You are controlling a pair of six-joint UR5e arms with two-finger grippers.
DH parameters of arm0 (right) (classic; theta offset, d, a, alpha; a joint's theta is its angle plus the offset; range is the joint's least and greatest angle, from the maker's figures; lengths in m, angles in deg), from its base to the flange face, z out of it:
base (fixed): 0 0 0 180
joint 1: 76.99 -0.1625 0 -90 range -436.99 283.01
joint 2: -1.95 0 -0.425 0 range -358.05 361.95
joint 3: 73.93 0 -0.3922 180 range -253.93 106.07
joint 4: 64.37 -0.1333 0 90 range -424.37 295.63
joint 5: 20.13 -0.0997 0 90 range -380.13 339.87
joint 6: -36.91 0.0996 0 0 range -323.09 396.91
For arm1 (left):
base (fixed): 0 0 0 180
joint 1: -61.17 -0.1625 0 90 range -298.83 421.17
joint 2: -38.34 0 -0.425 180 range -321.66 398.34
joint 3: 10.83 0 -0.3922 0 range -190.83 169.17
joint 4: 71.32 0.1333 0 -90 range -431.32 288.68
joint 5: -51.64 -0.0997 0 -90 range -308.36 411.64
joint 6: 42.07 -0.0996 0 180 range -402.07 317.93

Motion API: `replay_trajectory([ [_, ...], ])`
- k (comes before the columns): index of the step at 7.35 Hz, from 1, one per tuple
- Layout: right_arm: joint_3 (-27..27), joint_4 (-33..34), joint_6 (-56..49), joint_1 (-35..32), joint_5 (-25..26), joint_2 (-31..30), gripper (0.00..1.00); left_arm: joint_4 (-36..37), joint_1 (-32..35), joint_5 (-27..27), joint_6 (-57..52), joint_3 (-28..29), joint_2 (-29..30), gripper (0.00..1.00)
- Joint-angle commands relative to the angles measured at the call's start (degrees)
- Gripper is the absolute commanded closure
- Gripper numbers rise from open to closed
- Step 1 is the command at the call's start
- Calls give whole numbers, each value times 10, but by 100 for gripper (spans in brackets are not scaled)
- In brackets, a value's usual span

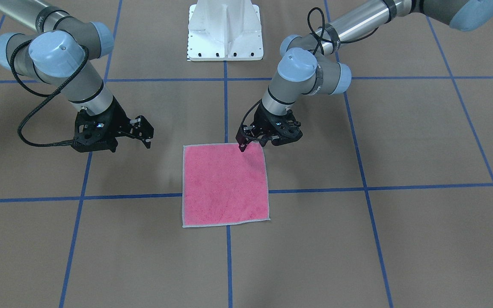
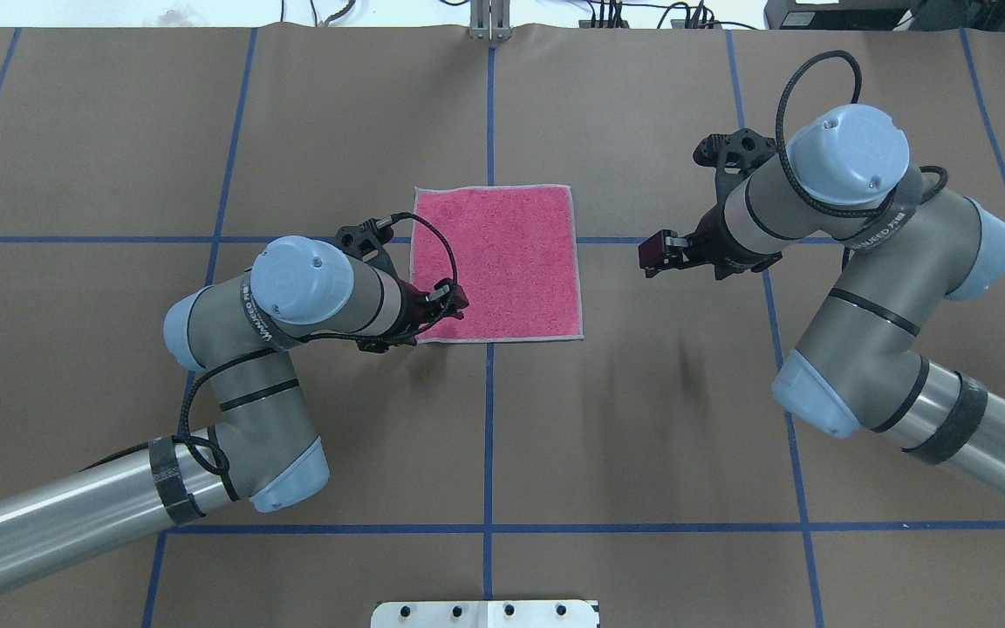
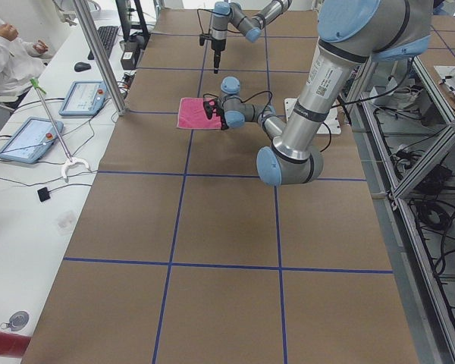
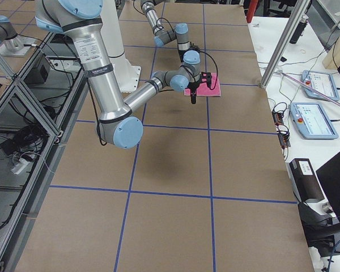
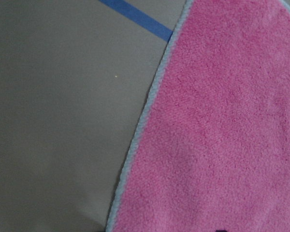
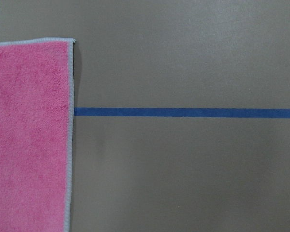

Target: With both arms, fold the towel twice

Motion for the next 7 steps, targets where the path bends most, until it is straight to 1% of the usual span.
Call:
replay_trajectory([
  [1,-1,0,0,0,0,0,1,0,1,0,-3,-2,0,39],
  [5,-3,0,0,0,0,0,1,0,2,2,-6,-10,-2,38],
  [6,-3,0,0,0,0,0,1,-1,2,2,-6,-11,-2,34],
  [7,-3,0,0,0,0,0,1,-1,2,2,-6,-14,-2,34],
])
